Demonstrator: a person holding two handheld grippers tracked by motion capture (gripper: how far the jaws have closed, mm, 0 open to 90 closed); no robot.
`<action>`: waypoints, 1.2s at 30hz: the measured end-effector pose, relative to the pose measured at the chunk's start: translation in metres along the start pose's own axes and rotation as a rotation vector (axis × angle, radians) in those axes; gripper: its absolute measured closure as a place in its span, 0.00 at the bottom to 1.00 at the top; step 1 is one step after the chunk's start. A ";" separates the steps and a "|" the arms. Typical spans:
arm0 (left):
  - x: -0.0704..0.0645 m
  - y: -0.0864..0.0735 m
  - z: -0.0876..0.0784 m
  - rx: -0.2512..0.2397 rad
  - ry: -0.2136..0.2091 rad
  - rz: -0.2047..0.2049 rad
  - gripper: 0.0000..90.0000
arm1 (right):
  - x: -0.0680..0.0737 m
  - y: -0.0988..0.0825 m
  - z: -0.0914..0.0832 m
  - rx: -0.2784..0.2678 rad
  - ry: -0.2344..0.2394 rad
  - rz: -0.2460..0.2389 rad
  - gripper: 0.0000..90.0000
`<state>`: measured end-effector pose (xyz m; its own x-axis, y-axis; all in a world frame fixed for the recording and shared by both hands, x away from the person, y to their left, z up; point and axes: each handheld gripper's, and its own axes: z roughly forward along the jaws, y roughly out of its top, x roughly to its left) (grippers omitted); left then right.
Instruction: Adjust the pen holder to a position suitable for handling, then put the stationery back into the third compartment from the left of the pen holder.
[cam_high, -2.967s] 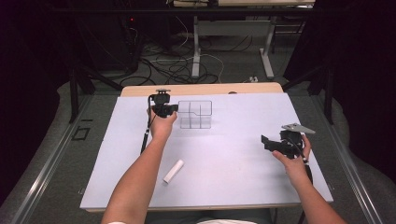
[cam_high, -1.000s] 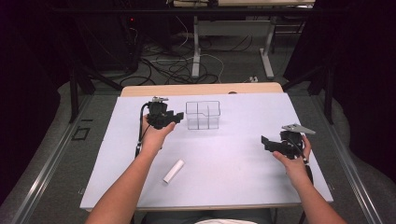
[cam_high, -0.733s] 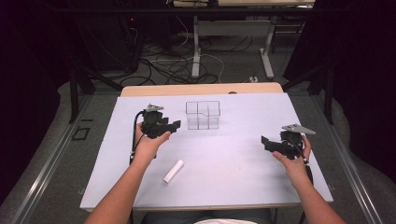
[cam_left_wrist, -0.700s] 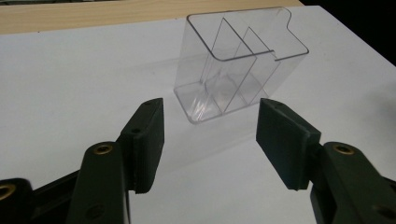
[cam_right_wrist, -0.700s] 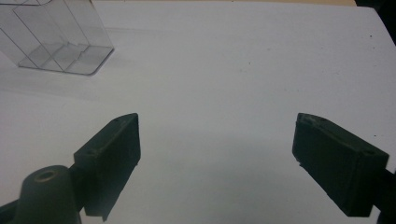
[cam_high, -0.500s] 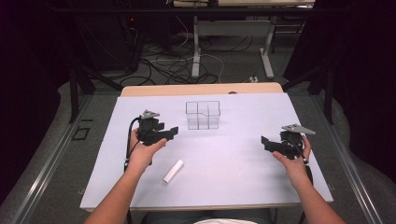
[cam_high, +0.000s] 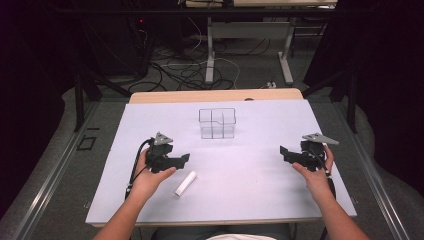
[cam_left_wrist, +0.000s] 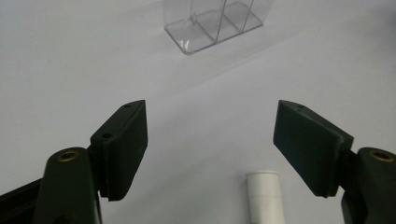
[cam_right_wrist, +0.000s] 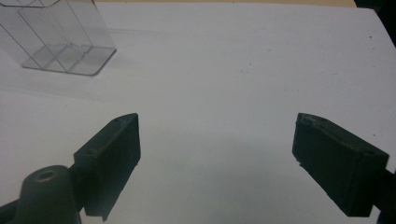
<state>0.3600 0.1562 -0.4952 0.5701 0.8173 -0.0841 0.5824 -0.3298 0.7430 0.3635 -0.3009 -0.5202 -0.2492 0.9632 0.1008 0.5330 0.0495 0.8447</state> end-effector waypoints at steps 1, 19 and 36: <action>-0.001 -0.002 -0.001 0.005 -0.005 0.002 0.28 | 0.000 0.000 0.000 0.001 0.000 0.001 0.16; -0.018 -0.035 -0.012 0.109 -0.077 0.036 0.26 | 0.000 -0.001 0.000 0.010 0.004 -0.004 0.16; -0.032 -0.042 -0.008 0.208 -0.096 0.039 0.40 | 0.003 -0.002 0.003 0.021 0.013 -0.013 0.16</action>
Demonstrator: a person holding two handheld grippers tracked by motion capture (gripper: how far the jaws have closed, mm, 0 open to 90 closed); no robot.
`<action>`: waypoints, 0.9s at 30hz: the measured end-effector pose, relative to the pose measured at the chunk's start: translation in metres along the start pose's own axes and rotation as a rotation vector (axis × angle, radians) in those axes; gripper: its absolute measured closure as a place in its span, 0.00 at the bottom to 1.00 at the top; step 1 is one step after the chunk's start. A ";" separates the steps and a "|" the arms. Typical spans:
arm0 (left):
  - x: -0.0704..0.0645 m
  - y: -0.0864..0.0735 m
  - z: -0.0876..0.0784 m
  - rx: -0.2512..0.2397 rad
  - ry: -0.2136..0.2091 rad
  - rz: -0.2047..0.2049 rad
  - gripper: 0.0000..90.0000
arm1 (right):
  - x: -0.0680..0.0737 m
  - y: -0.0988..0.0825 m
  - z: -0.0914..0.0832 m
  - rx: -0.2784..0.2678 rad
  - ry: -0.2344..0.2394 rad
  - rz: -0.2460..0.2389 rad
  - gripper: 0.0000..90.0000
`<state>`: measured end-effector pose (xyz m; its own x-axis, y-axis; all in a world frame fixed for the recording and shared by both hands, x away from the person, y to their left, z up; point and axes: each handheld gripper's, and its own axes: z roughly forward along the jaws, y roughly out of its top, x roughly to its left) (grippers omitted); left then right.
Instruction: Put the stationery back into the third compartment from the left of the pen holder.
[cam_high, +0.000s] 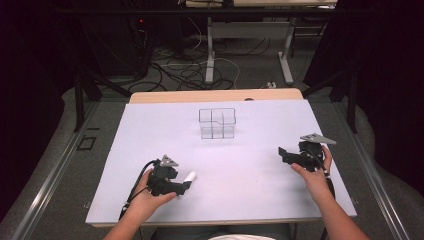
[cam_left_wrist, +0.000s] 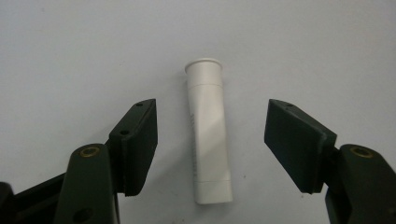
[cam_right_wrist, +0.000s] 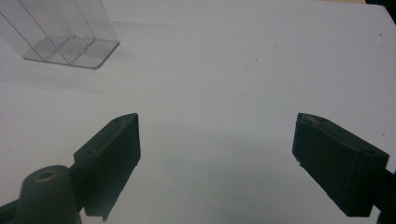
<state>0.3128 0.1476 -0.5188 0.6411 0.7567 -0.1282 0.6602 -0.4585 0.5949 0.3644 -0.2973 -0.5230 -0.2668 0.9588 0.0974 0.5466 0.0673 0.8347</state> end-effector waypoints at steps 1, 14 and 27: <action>-0.001 0.000 0.000 0.009 0.001 0.001 0.42 | 0.000 0.000 0.000 0.000 -0.002 0.005 0.16; -0.004 -0.002 0.006 0.139 -0.030 -0.020 0.55 | -0.002 -0.001 0.001 0.007 0.000 -0.002 0.16; -0.003 -0.005 0.009 0.216 -0.015 -0.035 0.67 | -0.001 -0.001 0.002 0.009 0.005 -0.002 0.16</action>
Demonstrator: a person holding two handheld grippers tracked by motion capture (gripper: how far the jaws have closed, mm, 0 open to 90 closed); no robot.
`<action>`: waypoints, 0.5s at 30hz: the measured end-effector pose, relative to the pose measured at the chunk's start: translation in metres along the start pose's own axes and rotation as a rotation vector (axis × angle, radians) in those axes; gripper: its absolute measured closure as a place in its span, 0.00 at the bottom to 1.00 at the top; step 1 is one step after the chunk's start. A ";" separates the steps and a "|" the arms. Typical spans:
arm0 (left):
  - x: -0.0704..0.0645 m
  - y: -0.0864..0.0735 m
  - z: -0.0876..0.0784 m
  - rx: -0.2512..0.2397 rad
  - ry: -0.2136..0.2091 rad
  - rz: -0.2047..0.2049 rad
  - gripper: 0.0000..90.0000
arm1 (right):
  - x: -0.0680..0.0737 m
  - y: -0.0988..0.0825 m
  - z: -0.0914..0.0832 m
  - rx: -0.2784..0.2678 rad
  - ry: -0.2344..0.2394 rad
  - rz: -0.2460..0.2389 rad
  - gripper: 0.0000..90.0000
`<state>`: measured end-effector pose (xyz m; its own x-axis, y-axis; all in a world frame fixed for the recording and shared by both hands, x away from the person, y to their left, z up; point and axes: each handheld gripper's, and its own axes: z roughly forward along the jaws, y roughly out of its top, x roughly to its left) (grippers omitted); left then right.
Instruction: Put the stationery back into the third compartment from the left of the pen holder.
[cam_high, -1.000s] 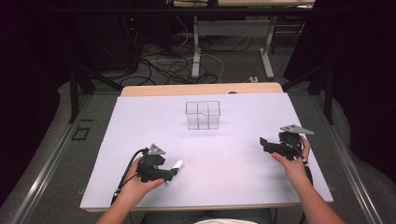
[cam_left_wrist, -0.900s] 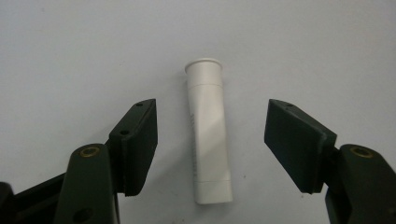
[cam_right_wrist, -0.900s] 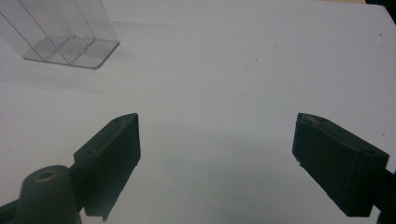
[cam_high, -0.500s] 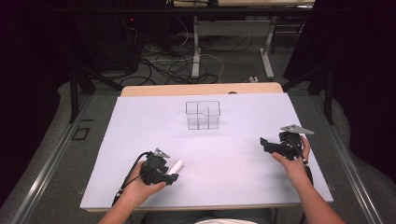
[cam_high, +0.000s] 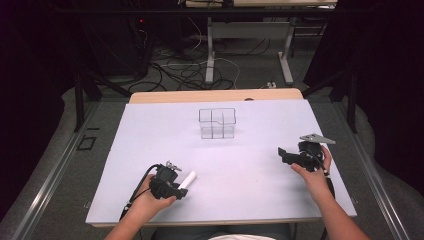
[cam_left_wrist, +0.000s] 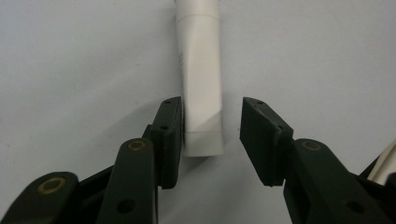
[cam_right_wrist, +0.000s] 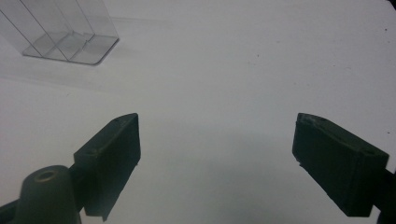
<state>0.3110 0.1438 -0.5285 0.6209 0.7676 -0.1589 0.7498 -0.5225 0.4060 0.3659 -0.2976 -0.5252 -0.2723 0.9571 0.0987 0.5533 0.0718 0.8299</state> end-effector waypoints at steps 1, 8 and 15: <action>0.000 0.000 0.001 0.006 0.005 0.003 0.67 | 0.000 0.000 0.000 0.000 0.000 -0.001 0.16; -0.001 0.000 0.003 0.022 0.024 0.032 0.70 | 0.000 0.000 0.000 0.000 -0.001 -0.004 0.16; 0.000 0.001 0.004 0.027 0.039 0.031 0.76 | 0.000 -0.001 0.000 0.006 0.001 0.000 0.16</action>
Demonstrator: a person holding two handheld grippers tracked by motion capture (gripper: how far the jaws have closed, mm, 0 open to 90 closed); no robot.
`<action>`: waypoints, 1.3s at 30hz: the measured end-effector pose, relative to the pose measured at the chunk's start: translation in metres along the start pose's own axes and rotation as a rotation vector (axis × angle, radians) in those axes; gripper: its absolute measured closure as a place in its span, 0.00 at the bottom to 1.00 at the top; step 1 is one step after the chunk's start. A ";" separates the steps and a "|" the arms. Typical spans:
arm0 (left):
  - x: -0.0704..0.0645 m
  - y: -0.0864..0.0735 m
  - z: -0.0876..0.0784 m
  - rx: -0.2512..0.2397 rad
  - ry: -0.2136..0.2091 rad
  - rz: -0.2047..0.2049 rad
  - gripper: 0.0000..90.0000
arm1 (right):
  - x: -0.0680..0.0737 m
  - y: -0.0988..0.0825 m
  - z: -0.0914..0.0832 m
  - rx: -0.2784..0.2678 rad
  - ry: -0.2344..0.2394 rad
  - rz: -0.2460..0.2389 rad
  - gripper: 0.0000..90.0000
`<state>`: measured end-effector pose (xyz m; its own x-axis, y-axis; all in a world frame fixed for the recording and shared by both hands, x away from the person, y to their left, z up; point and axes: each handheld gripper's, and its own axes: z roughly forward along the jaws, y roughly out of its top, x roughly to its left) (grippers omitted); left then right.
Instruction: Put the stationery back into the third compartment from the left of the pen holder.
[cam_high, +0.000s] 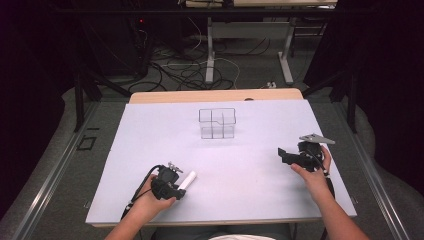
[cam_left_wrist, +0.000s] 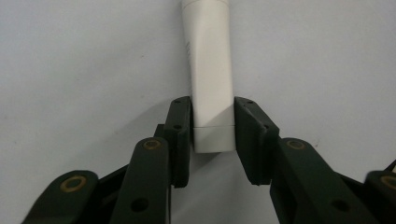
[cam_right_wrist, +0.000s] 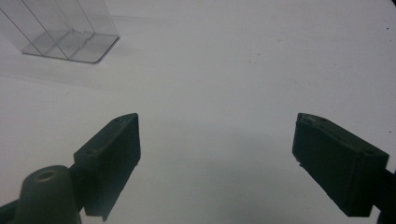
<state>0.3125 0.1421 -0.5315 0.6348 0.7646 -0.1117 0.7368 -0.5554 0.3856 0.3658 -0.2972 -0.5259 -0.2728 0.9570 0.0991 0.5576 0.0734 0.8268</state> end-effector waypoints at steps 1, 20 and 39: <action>0.000 0.000 0.000 0.000 0.003 0.002 0.76 | -0.001 0.000 0.000 -0.002 -0.001 -0.004 0.16; 0.004 0.003 -0.002 0.011 -0.008 -0.012 0.78 | -0.001 0.000 0.001 0.001 0.000 0.002 0.16; 0.014 0.006 -0.018 -0.123 -0.047 -0.114 0.78 | 0.003 0.000 0.001 0.011 0.011 -0.009 0.16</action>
<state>0.3217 0.1556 -0.5149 0.5608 0.8028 -0.2024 0.7724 -0.4193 0.4771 0.3653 -0.2939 -0.5264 -0.2864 0.9531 0.0978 0.5635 0.0850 0.8218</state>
